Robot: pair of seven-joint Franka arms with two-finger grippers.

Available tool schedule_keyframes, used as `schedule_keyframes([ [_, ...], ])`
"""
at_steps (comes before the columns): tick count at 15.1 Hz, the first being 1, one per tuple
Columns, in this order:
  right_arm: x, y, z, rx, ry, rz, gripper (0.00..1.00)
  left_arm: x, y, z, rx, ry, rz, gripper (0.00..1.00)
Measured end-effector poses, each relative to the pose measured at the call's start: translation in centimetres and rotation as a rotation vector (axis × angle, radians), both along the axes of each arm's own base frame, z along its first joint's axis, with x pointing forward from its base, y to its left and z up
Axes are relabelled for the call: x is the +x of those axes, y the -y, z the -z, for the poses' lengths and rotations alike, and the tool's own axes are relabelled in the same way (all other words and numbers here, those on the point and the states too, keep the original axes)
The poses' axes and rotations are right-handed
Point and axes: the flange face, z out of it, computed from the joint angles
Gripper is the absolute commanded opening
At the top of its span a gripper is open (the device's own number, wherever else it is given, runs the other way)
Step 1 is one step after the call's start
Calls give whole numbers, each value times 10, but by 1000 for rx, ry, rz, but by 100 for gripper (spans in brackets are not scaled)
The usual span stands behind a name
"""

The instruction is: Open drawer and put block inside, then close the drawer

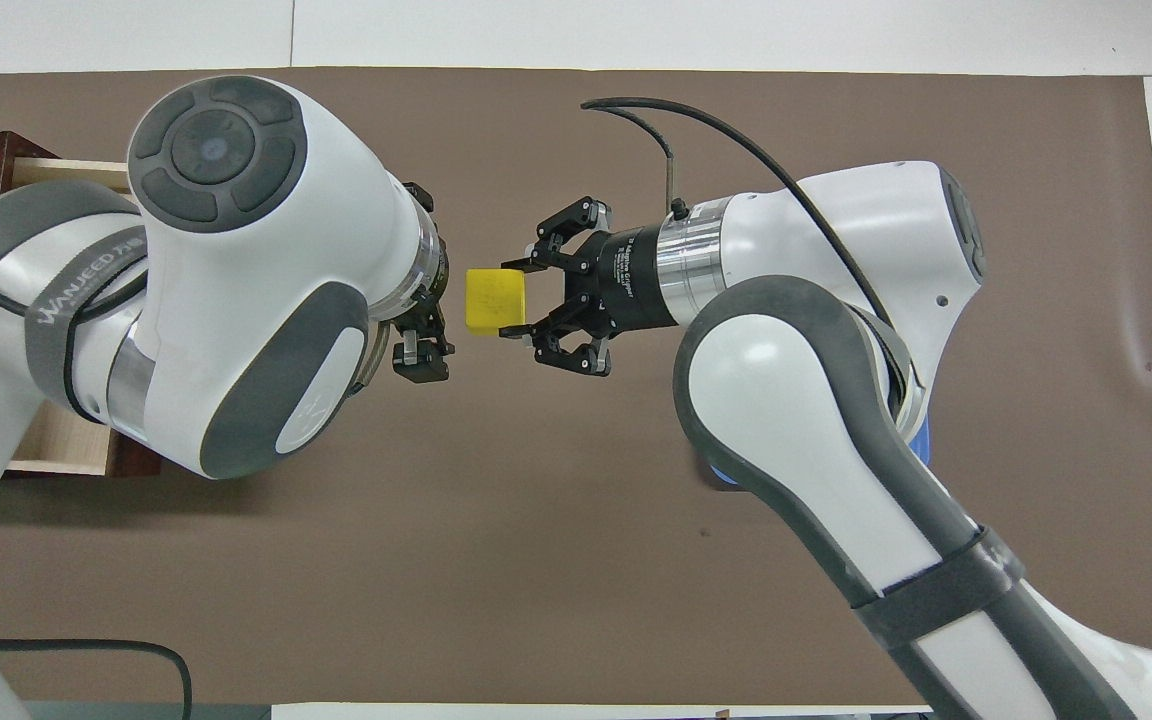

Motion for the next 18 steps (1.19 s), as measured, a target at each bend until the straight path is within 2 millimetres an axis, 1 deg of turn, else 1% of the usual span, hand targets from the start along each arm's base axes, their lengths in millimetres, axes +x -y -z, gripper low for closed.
schedule_keyframes([
  [2, -2, -2, 3, -3, -3, -1, 0, 2, 0, 3, 11, 2, 2, 100],
  [7, -3, -1, 8, -7, -10, 0, 0, 3, 10, 9, 25, 15, 22, 100],
  [11, -3, -1, 8, -8, -11, -1, 0, -3, 23, 12, 29, 13, 44, 100],
  [16, -3, -2, 8, -8, -11, -1, 0, -7, 31, 13, 25, 18, 56, 100],
  [17, -3, -1, 8, -8, -11, -1, 0, -7, 31, 13, 24, 20, 56, 97],
  [18, -3, -1, 8, -8, -11, -1, 0, -7, 31, 12, 23, 21, 56, 91],
])
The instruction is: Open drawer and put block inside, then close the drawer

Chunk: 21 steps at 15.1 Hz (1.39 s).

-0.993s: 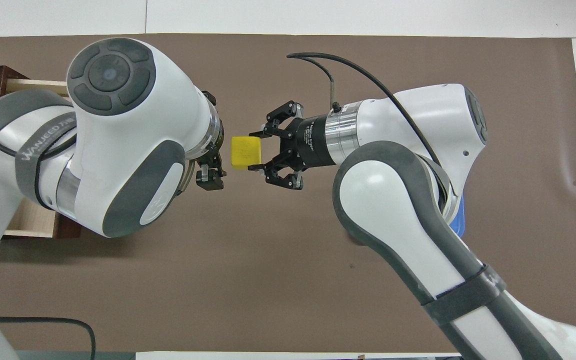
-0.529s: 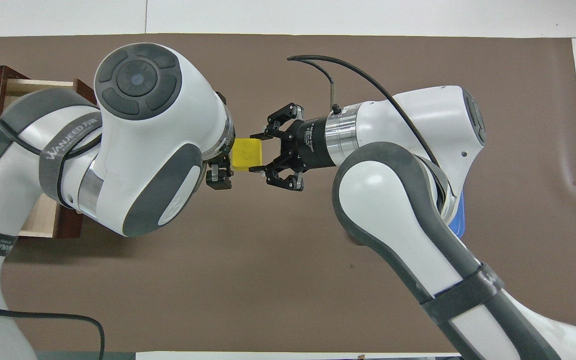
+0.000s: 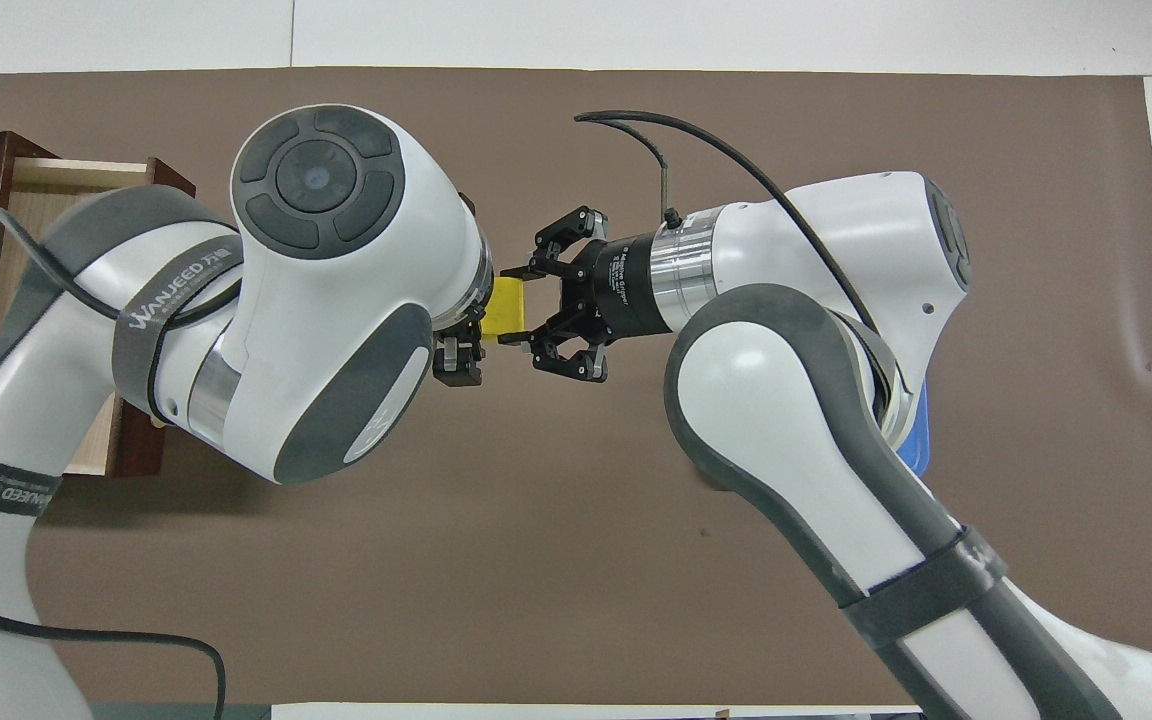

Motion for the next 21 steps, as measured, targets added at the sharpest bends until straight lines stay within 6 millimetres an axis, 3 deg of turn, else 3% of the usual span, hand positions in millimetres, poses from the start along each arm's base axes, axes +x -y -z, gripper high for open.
schedule_keyframes([
  [1, 0, 0, 0, 0, 0, 0, 0, 0, 0, 0, -1, 2, 0, 81],
  [2, 0, 0, 0, 0, 0, 0, 0, 0, 0, 0, -2, 3, 0, 60],
  [3, 0, 0, 0, 0, 0, 0, 0, 0, 0, 0, -3, 4, 0, 25],
  [4, 1, 1, 0, 0, 5, 7, 0, 0, 1, 0, -4, 3, 0, 0],
  [13, 3, 3, 0, -3, 19, 15, 0, 0, 1, 0, -15, -4, -1, 0],
  [14, 3, 3, 0, -3, 18, 15, 78, 0, 1, 0, -15, -4, -1, 0],
  [15, 3, 3, 0, -3, 16, 17, 100, 0, 1, 0, -15, -5, -1, 0],
  [21, 0, -4, -1, 1, -29, 43, 100, 7, -3, 1, -29, 8, -33, 0],
])
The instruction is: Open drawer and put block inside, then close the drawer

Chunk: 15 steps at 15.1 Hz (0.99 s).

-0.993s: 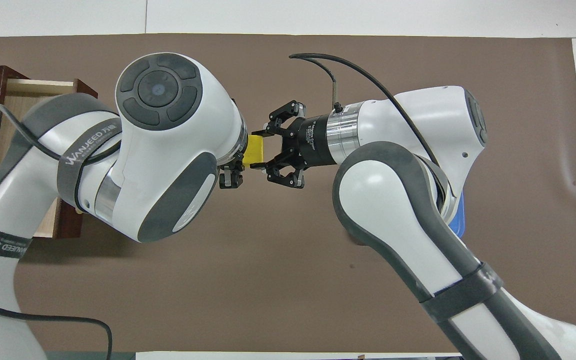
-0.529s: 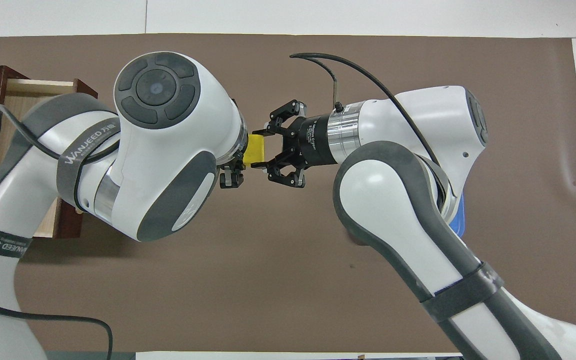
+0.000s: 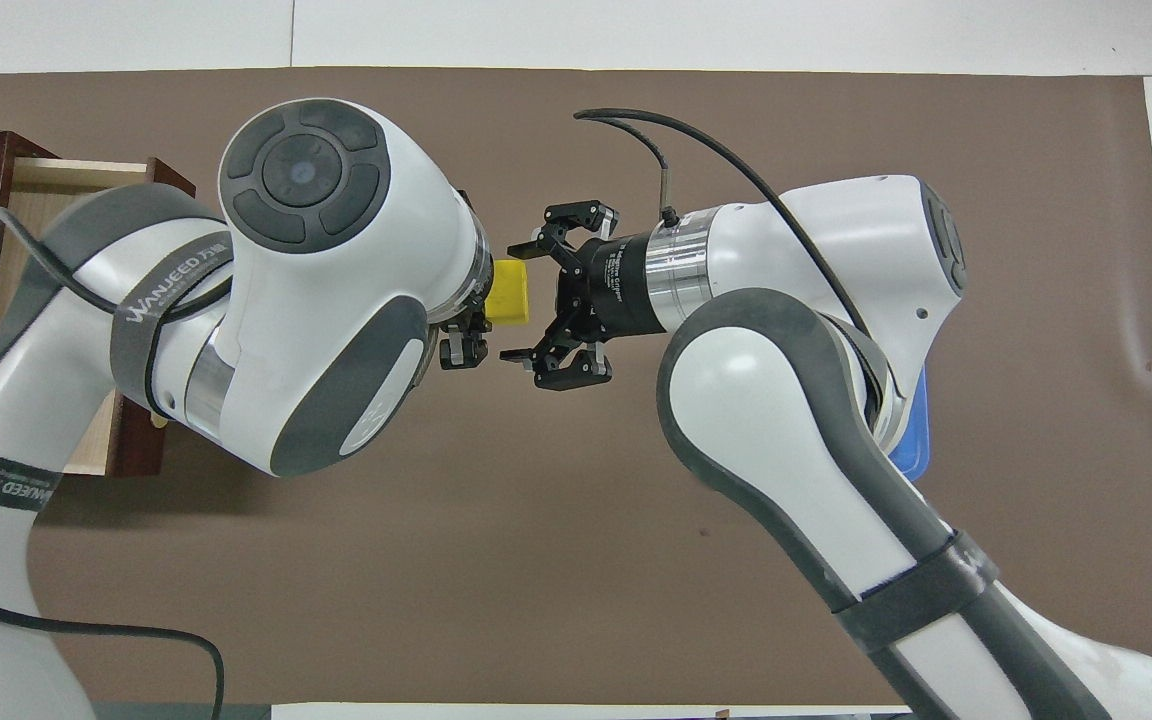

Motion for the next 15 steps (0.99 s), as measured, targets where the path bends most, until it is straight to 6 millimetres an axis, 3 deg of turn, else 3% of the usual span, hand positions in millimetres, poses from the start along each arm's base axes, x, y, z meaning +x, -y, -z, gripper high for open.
schedule_keyframes([
  [3, 1, 1, -1, 1, 2, 2, 100, 11, -17, 1, 8, 2, -10, 0],
  [7, 5, 10, -1, 1, -11, 6, 100, 40, -71, 1, 29, 3, 56, 0],
  [8, 13, 26, -4, 3, -22, 14, 100, 46, -87, 0, 36, 0, 83, 0],
  [10, 36, 81, -16, -12, -31, 40, 100, 58, -123, -4, 53, -12, 143, 0],
  [13, 60, 177, -45, -127, 8, 28, 100, 75, -199, -15, 69, -19, 200, 0],
  [15, 64, 218, -63, -210, 96, -59, 100, 82, -253, -19, 78, -33, 246, 0],
])
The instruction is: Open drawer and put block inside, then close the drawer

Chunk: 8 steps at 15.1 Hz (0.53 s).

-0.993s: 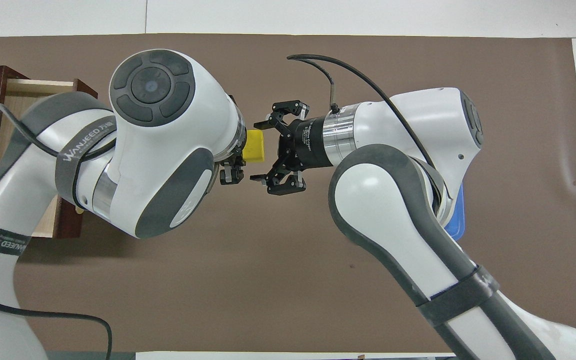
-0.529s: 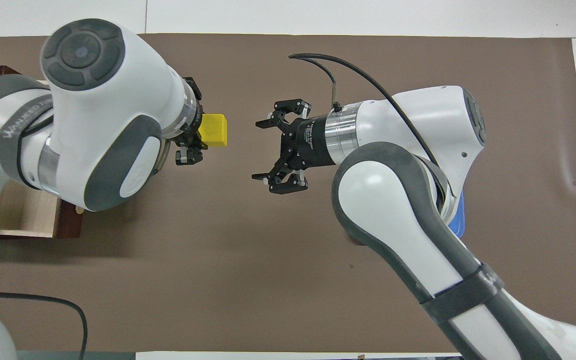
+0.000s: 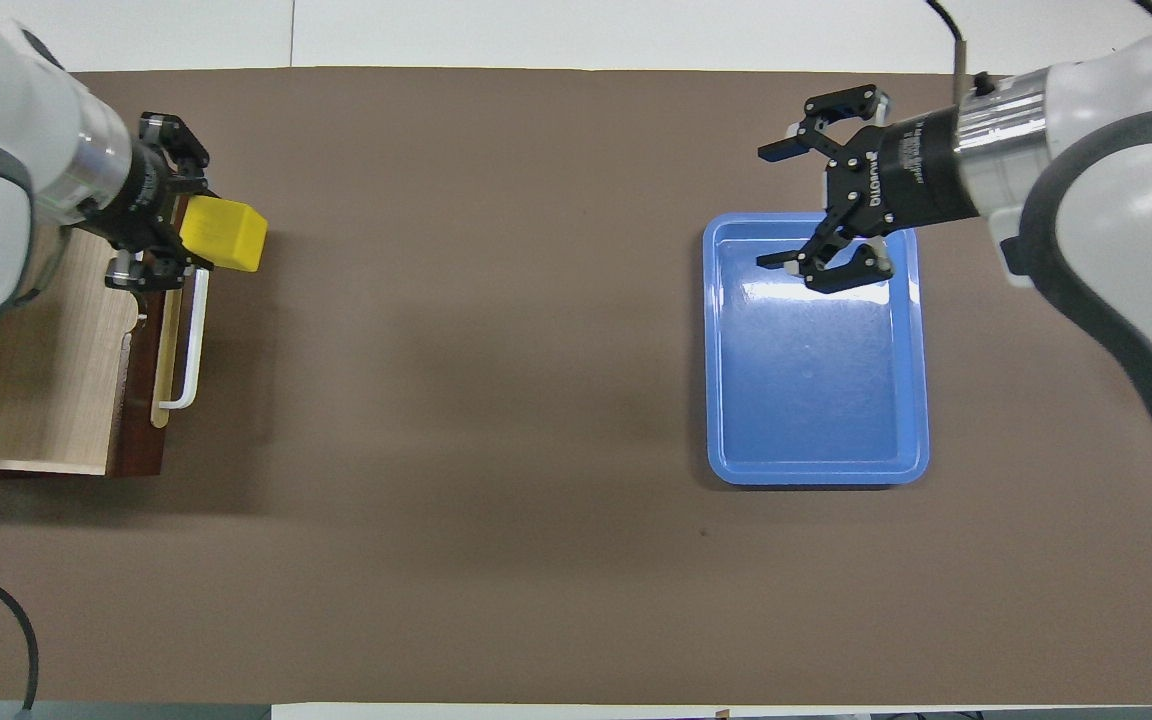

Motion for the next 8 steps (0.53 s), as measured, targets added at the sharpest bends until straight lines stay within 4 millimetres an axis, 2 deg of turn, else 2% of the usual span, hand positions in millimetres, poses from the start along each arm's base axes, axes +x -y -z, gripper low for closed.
schedule_keyframes([
  [3, -4, 47, -13, -141, 127, -236, 100, 6, -82, 3, 4, -19, 40, 0],
  [5, -9, 73, -16, -224, 201, -444, 100, 5, -128, 9, -2, -22, 47, 0],
  [6, -12, 84, -18, -257, 233, -548, 100, 4, -143, 13, -5, -11, 43, 0],
  [8, -19, 105, -21, -314, 288, -746, 100, 1, -153, 32, -6, 6, 35, 0],
])
